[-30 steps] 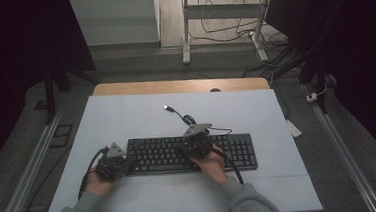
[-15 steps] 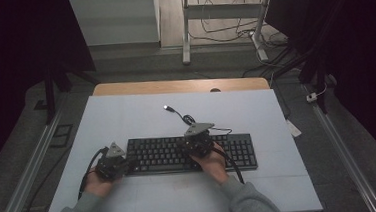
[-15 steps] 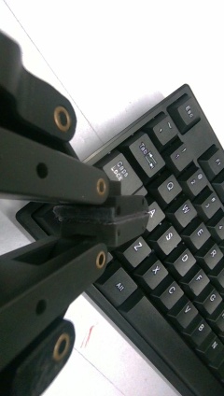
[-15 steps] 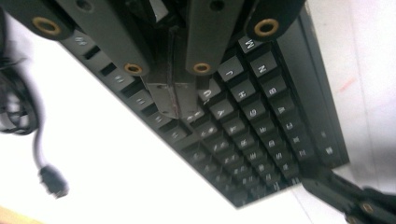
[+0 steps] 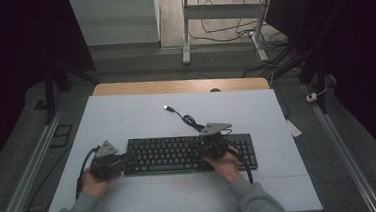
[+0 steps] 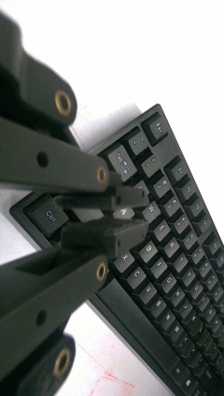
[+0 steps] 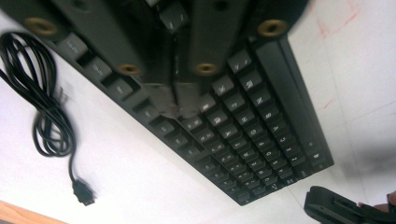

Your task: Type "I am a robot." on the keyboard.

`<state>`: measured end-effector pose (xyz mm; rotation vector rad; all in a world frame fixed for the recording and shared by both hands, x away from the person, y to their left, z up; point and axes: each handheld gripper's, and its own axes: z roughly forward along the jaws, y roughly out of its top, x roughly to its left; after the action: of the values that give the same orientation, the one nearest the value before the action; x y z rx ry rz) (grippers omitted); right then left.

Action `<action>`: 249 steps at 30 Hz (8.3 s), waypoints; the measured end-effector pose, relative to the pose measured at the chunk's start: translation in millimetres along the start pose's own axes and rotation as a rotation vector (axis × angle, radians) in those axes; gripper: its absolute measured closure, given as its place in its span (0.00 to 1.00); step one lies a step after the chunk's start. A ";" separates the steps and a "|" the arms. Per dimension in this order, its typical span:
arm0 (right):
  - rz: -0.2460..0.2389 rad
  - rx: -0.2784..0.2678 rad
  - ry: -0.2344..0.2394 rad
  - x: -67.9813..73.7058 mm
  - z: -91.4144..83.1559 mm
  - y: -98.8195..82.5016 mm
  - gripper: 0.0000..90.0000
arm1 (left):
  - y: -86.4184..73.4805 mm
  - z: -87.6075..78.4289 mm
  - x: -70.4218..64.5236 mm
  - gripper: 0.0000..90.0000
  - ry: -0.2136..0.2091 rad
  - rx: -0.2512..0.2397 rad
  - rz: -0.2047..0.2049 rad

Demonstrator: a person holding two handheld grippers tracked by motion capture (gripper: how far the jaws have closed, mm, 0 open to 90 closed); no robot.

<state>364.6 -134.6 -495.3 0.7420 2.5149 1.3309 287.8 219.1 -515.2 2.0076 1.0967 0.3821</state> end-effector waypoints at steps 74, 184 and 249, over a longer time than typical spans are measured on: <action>0.058 -0.029 -0.105 -18.5 -69.2 -50.6 0.58 | 48.4 28.2 -37.6 0.99 -0.220 0.121 0.205; 0.028 0.011 -0.119 -19.6 -62.6 -51.4 0.54 | 37.4 20.3 7.5 0.60 -0.044 0.070 0.008; 0.016 0.009 -0.113 -18.8 -63.4 -50.9 0.53 | 37.5 8.5 2.7 0.51 -0.089 -0.017 -0.005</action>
<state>338.3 -213.6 -501.5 0.8166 2.4334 1.2458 315.6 205.6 -492.1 1.9870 1.0395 0.2957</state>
